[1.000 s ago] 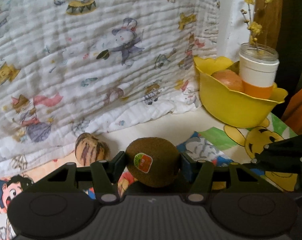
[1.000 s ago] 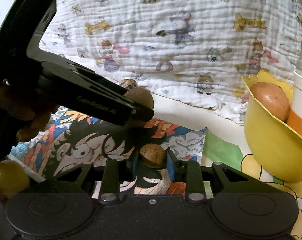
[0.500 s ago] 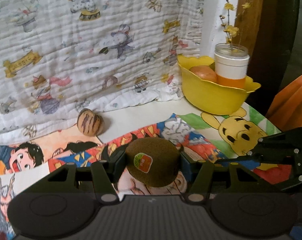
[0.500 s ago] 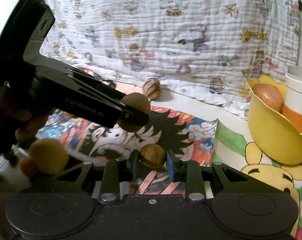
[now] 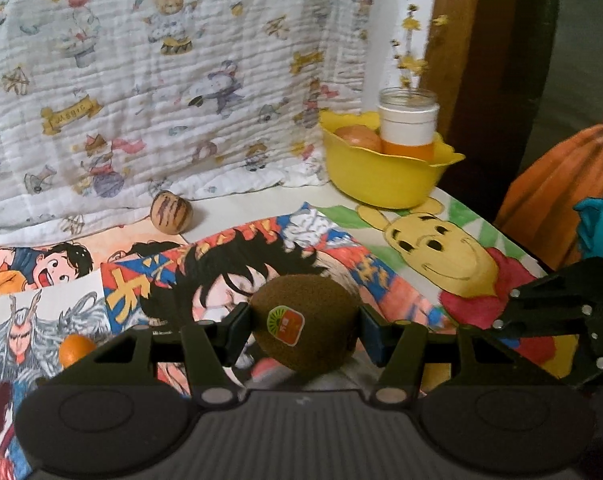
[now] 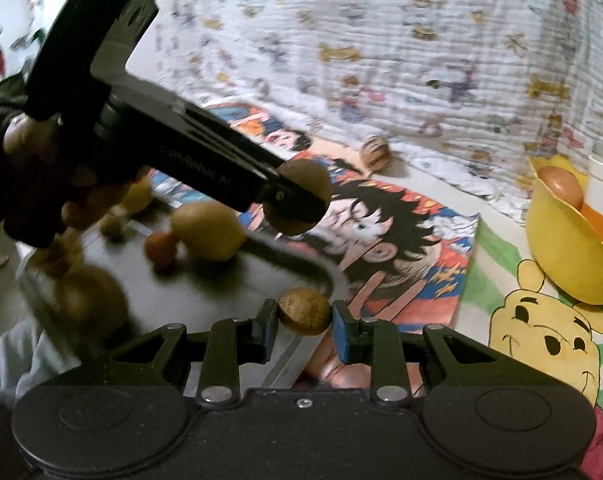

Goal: Organize fruits
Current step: 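Carry the kiwi and small brown fruit over the tray and release both, then move the left tool toward the small orange while the right tool approaches the striped pepino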

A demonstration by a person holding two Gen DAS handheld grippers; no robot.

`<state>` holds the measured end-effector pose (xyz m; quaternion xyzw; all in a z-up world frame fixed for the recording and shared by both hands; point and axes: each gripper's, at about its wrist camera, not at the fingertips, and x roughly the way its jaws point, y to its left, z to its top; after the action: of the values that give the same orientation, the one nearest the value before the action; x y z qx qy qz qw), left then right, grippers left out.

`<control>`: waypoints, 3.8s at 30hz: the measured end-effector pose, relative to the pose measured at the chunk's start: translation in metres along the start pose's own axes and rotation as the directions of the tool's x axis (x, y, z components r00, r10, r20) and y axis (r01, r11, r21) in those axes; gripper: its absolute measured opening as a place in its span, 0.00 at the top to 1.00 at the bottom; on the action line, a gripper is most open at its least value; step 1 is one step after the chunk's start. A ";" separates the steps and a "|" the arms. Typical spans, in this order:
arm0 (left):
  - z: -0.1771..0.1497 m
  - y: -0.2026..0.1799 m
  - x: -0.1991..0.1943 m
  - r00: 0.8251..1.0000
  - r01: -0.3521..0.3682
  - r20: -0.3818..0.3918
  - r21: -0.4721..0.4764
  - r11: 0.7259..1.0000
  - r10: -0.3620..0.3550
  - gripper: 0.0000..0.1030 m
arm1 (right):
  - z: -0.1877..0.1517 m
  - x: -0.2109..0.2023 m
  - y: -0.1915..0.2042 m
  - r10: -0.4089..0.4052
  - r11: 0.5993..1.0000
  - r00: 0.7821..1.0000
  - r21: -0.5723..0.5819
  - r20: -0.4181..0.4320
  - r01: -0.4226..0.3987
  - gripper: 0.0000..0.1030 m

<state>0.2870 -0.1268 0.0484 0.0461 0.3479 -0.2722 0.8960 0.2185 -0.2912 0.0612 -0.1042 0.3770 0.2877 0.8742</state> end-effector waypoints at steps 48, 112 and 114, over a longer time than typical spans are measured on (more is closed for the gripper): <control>-0.073 -0.041 -0.042 0.975 -0.019 -0.219 0.091 0.996 0.038 0.34 | -0.031 -0.009 0.050 0.086 0.973 0.986 -0.200 -0.146 -0.114 0.66; -0.100 0.060 -0.188 0.920 -0.375 -0.142 -0.052 0.926 0.365 0.01 | 0.071 0.004 0.040 0.013 0.951 0.997 -0.307 -0.071 -0.034 0.01; -0.091 0.064 -0.182 0.920 -0.375 -0.139 -0.047 0.926 0.366 0.01 | 0.077 0.007 0.034 0.008 0.952 0.998 -0.304 -0.058 -0.025 0.01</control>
<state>0.1548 0.0357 0.0911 0.0958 0.3991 -0.0815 0.9083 0.2483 -0.2298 0.1106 -0.2427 0.3536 0.3465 0.8343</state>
